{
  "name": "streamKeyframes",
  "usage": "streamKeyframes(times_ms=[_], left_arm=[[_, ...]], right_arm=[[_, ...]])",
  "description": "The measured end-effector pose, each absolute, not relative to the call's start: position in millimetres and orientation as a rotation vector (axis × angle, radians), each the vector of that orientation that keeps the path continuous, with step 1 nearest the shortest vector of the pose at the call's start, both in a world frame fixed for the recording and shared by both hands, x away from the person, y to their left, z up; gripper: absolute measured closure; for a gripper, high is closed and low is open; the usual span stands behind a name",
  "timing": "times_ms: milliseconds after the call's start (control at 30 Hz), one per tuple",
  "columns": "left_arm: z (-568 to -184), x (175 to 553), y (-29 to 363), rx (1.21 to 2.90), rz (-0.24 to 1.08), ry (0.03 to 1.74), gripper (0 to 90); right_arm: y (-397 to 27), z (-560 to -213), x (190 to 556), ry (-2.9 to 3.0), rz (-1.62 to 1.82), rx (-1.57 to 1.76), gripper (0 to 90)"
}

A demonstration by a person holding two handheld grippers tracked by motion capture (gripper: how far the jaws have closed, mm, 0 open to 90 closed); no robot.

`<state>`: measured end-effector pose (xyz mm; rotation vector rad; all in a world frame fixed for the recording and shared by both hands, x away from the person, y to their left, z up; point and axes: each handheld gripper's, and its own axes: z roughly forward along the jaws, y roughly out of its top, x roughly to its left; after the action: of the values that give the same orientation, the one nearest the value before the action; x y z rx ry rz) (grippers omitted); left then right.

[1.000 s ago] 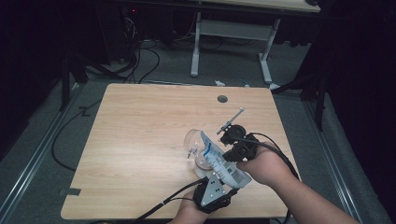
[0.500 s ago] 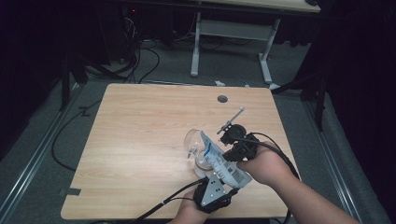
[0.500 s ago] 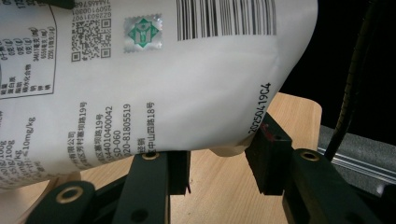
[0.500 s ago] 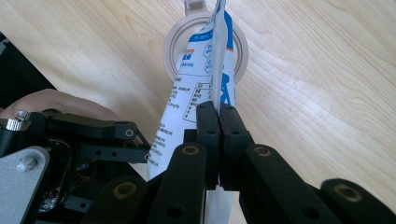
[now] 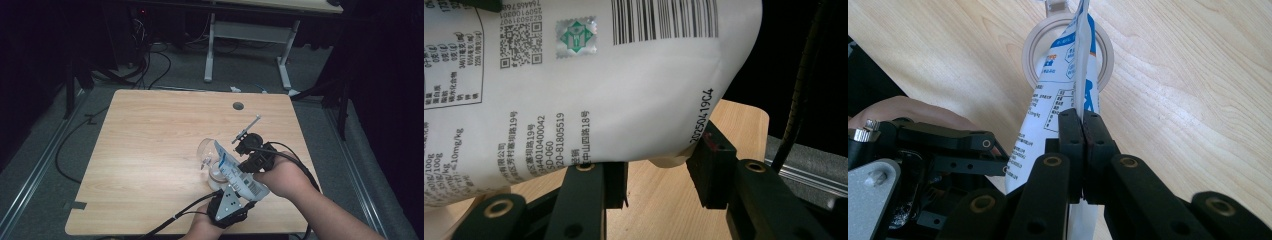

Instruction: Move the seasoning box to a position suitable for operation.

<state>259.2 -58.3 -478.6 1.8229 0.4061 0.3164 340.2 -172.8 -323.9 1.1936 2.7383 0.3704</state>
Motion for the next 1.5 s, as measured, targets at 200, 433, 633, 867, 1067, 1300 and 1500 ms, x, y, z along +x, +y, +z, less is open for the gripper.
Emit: streamKeyframes(times_ms=[200,433,633,867,1067,1300,1500], left_arm=[[-478.4,259.4,-58.0,1.821,0.321,0.405,63.4],[-477.9,259.5,-57.6,1.819,0.319,0.408,63.4],[-477.9,259.8,-57.5,1.818,0.319,0.408,63.4],[-477.5,259.8,-57.6,1.818,0.318,0.408,63.4],[-477.3,259.8,-57.7,1.818,0.319,0.407,63.5],[-475.9,260.3,-57.9,1.815,0.32,0.407,63.5],[-475.3,260.8,-58.0,1.811,0.32,0.408,63.5]], right_arm=[[-172.6,-323.1,339.5,2.737,0.372,1.198,89.3],[-171.5,-322.4,339.9,2.737,0.367,1.189,89.3],[-171.4,-322.5,340.5,2.741,0.366,1.183,89.3],[-171.1,-322.8,340.9,2.74,0.368,1.183,89.3],[-171.0,-322.7,340.7,2.74,0.367,1.188,89.3],[-171.2,-321.6,340.8,2.736,0.373,1.186,89.3],[-170.7,-320.8,341.2,2.735,0.37,1.184,89.3]])
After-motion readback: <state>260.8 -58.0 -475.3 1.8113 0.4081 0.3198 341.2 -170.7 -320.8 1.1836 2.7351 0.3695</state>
